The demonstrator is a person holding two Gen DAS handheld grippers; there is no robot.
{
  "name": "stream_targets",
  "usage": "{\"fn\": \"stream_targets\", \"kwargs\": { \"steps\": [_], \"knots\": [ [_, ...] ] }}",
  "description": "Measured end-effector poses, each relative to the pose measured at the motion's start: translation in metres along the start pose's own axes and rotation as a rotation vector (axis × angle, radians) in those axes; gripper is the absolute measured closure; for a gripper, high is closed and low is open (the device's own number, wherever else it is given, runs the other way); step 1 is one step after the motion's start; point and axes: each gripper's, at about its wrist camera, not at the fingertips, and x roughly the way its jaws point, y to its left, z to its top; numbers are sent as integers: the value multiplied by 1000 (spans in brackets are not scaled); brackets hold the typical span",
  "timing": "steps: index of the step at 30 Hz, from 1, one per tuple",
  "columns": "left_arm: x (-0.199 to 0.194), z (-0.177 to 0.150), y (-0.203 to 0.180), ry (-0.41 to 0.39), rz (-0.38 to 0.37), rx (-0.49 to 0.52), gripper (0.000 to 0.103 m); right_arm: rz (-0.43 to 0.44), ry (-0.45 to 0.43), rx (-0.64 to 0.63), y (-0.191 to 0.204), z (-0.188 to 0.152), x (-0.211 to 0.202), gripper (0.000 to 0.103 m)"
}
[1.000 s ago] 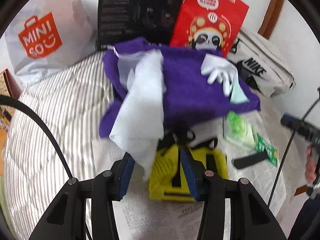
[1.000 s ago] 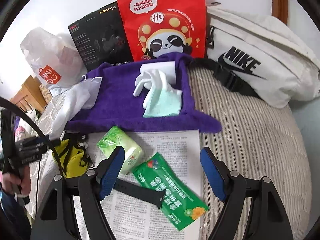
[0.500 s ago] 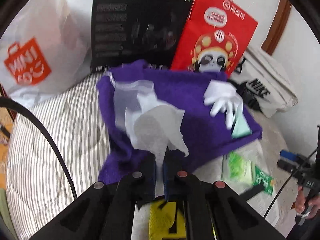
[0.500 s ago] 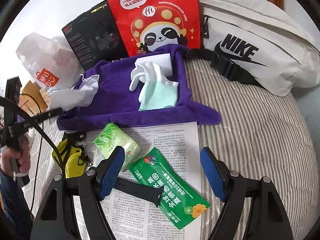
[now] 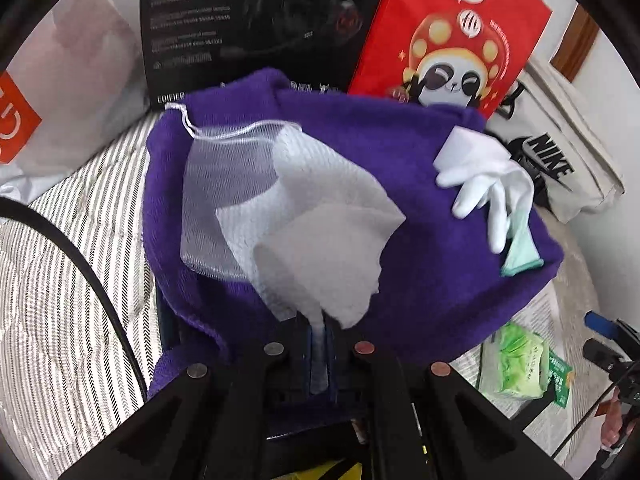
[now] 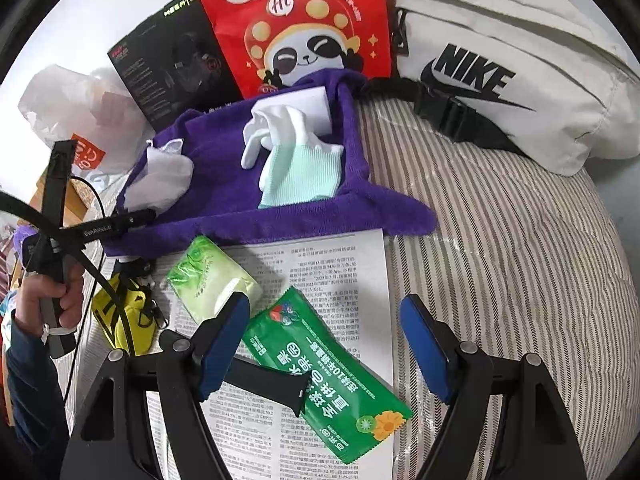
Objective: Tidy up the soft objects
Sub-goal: 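Open the left gripper and withdraw it from the wipe on the towel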
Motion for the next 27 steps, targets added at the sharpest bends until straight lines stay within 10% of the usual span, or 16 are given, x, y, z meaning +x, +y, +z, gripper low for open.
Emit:
{"fn": "stream_targets", "kwargs": {
  "steps": [8,27],
  "knots": [
    [-11,-4,-2,16,26,33,47,25,3,10,4,-1,1,26],
    [-73,-66,6,-59,43,62,47,31,-25,-2,14,-4,-11,26]
  ]
}}
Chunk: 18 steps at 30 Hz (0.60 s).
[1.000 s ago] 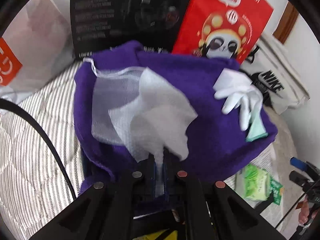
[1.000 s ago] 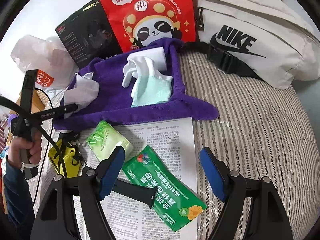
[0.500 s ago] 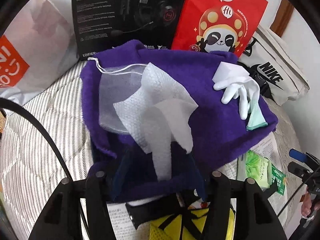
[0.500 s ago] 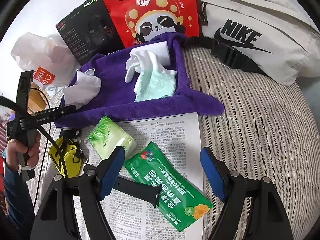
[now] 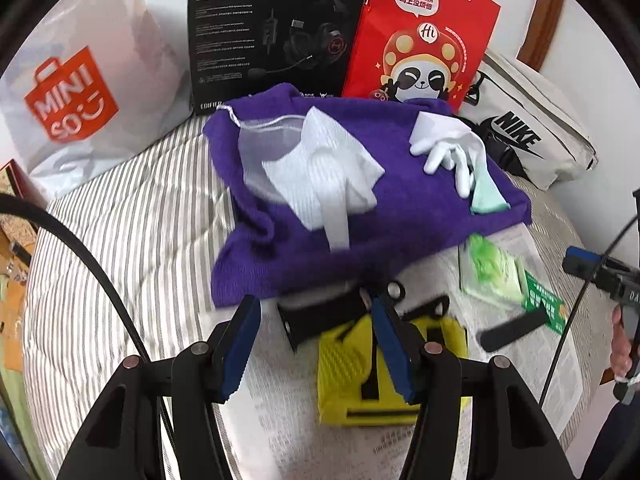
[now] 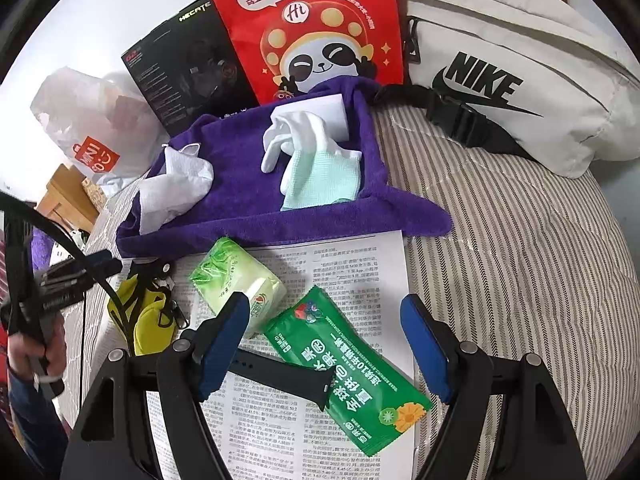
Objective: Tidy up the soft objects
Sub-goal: 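Grasp the yellow mesh pouch with black straps with the left gripper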
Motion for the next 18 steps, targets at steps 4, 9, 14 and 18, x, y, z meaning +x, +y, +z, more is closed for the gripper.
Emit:
{"fn": "stream_targets", "kwargs": {
  "steps": [4,9,14,18],
  "knots": [
    [4,-13,-3,11,-18,-14,47,2,6,-5,4,-2,0,26],
    [14,-23,-8,16,7,6,57,-6,13,-18,9,-7,-1,26],
    [13,-30,-2,-11,-21,-11,77,-18,23,-16,9,-10,0,26],
    [11,-32,2,-20,-39,-28,77,-23,24,-9,7,-10,-1,26]
  ]
}}
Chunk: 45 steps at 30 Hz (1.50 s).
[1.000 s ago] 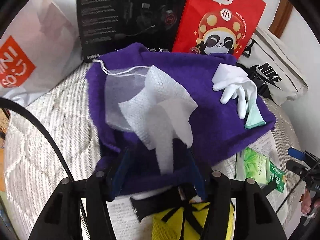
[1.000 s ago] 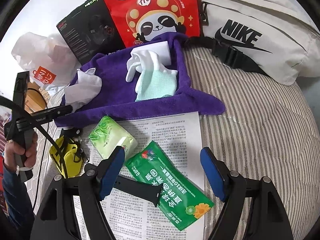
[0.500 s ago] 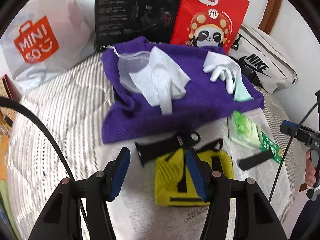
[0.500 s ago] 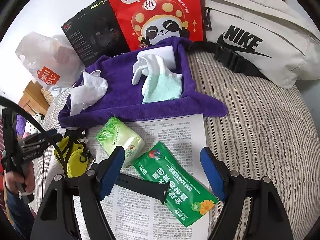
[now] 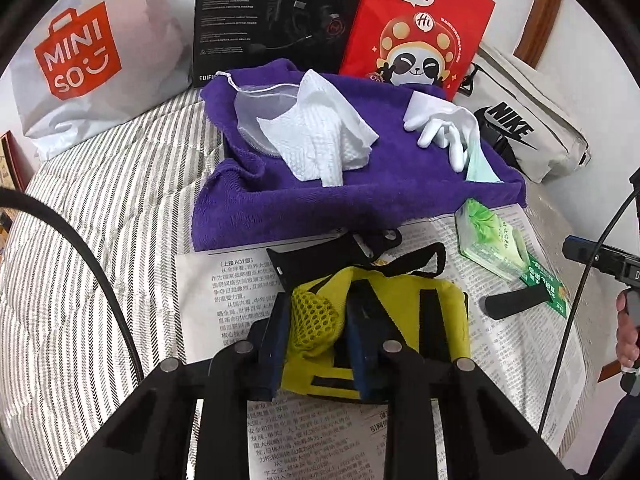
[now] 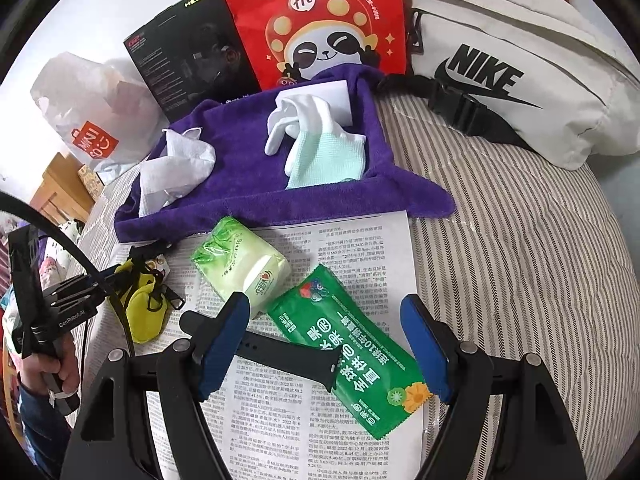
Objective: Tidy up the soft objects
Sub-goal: 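Grasp the yellow mesh pouch with black straps with the left gripper, then grasp the green wet-wipe pack with the right gripper while the left holds the pouch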
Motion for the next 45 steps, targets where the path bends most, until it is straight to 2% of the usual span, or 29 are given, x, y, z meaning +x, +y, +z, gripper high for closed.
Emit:
{"fn": "stream_targets", "kwargs": {
  "steps": [3,8,9,17,22,24,28,33,39,44,45],
  "knots": [
    [1,-1,-4,-6,21,17,79,2,2,-3,1,0,1,26],
    [-7,-8,-1,-27,11,-7,80,0,1,-10,-1,-2,-1,26],
    [-1,-9,0,-2,6,-3,77,1,0,-8,-2,-2,-1,26],
    [-2,-5,0,-12,6,-34,81,4,14,-24,-7,-11,-1,26],
    [0,-6,1,11,7,-39,80,8,39,-50,-4,-17,9,26],
    [0,-5,-1,14,17,-31,80,34,42,-48,1,-17,15,26],
    [1,-4,-1,22,16,-24,80,84,21,-133,26,-7,25,26],
    [0,-5,2,28,-2,-34,80,69,-6,-288,61,2,41,26],
    [1,-4,3,36,-9,-32,80,77,43,-286,64,10,70,26],
    [1,-4,3,38,-10,-32,80,79,27,-307,67,15,79,26],
    [1,-4,3,38,-10,-33,80,83,25,-316,68,15,79,31]
  ]
}}
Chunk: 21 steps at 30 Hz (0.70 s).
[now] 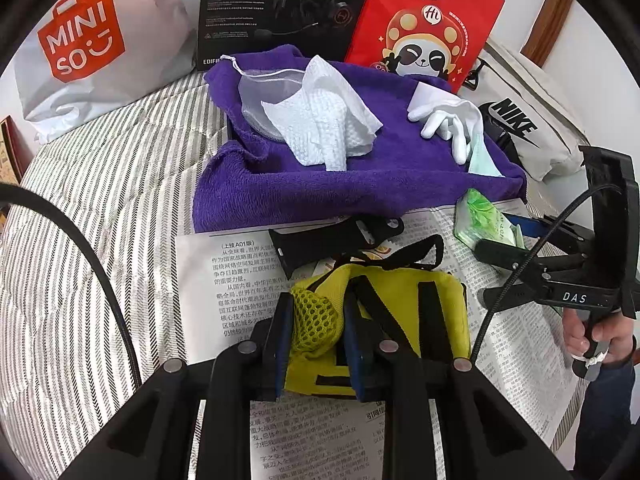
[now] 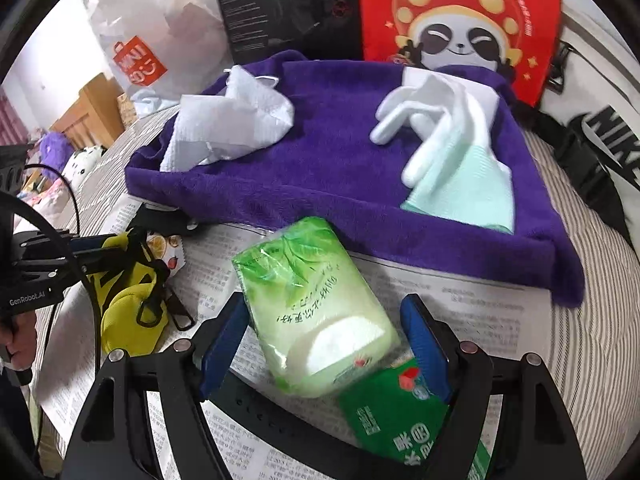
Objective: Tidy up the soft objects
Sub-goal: 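Grasp the green wet-wipe pack with the right gripper while the left holds the pouch, then carry both items to the towel, lower the wipe pack and open the right gripper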
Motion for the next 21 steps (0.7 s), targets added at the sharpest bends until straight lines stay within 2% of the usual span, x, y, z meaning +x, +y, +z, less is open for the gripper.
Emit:
{"fn": "stream_targets", "kwargs": {
  "steps": [2,4,9,21],
  "knots": [
    [0,0,0,-1,-1,-3,80,5,-11,-34,5,-2,-2,40],
    [0,-1,0,-4,1,-1,80,5,-20,-46,9,-3,-3,42],
    [-3,-1,0,-9,-3,2,80,38,-51,11,3,-6,-19,43],
    [-46,-4,13,-68,17,-53,81,5,-102,132,-17,0,-66,43]
  ]
}}
